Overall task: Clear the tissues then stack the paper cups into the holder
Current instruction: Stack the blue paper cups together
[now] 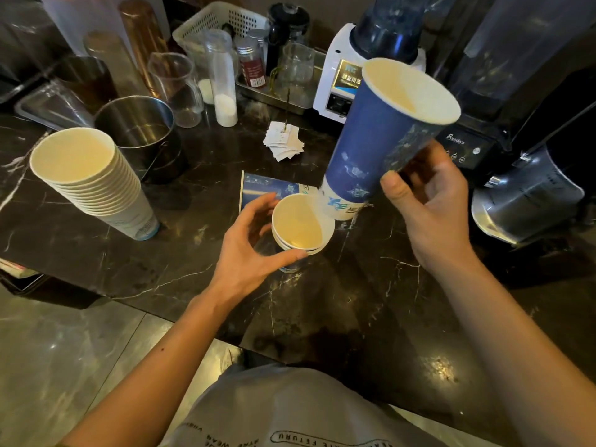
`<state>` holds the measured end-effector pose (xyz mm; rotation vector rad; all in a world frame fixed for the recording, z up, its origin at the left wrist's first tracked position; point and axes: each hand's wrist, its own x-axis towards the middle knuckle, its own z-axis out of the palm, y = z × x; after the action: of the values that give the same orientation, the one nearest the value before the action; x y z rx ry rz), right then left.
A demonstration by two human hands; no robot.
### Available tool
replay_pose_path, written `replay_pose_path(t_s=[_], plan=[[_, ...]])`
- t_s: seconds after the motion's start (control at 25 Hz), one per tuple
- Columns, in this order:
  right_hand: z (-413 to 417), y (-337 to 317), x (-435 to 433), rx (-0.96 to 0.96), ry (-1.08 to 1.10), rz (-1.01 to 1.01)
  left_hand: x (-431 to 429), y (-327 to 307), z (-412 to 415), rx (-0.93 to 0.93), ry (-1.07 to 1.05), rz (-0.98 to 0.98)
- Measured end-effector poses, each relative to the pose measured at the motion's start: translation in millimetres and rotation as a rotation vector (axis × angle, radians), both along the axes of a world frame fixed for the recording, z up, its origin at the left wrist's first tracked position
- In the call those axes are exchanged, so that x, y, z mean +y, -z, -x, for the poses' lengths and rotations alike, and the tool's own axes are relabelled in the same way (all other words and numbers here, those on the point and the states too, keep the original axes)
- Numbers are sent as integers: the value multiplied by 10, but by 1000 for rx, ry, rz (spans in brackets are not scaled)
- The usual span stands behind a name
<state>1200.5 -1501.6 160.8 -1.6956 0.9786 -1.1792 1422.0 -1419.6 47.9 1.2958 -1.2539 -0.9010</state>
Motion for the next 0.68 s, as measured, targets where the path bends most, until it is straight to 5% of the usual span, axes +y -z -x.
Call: replay_pose_path(t_s=[0.2,0.44,0.68], plan=[[-220,240,195,79,-113,-108,-9,10,-25,42,38,-5],[-235,582,211,475,-225,-83,-34,-19,-28,89,20,-5],[-106,632,213,343,-284,-248,-75,5,18,42,36,4]])
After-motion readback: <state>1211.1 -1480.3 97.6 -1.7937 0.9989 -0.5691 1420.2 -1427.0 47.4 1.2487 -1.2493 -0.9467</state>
